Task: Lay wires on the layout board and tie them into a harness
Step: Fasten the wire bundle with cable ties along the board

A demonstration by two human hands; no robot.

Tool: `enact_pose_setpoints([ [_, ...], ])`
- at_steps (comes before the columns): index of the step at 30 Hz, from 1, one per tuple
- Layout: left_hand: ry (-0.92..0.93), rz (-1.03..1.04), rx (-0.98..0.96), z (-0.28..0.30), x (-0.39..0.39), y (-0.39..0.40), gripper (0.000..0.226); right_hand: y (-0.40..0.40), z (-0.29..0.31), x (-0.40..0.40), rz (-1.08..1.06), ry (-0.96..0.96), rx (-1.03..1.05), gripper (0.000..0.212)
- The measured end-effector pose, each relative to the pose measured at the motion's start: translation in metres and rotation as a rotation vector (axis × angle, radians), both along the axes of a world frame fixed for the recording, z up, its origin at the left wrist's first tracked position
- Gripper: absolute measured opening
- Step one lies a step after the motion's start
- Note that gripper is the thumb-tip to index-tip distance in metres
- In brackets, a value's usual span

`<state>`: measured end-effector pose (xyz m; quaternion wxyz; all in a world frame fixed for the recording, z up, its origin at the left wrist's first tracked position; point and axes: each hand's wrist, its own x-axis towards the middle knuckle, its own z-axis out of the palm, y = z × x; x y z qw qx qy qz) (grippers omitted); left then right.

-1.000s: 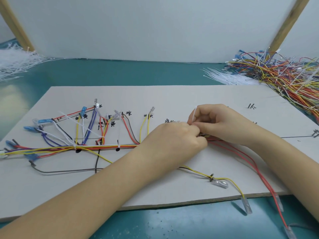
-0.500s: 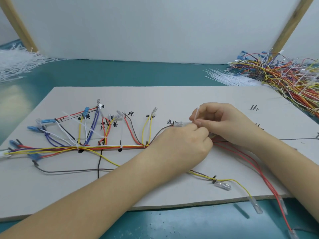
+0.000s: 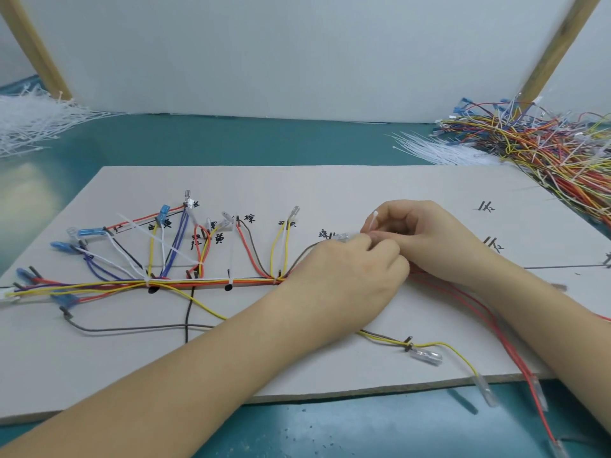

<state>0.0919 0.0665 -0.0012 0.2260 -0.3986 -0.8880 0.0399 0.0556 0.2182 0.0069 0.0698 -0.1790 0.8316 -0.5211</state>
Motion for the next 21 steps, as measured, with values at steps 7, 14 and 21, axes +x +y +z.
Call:
enact_pose_setpoints([
  [7, -0.810, 0.190, 0.821, 0.001, -0.007, -0.002, 0.011, 0.003, 0.001, 0.004, 0.006, 0.062, 0.004, 0.013],
  [14, -0.927, 0.171, 1.080, 0.002, -0.012, -0.005, 0.021, 0.009, 0.006, 0.006, 0.026, 0.077, 0.053, 0.012],
  [21, -0.951, 0.156, 1.079, 0.003, -0.010, -0.005, 0.027, 0.008, 0.009, 0.006, -0.044, 0.051, 0.054, 0.012],
])
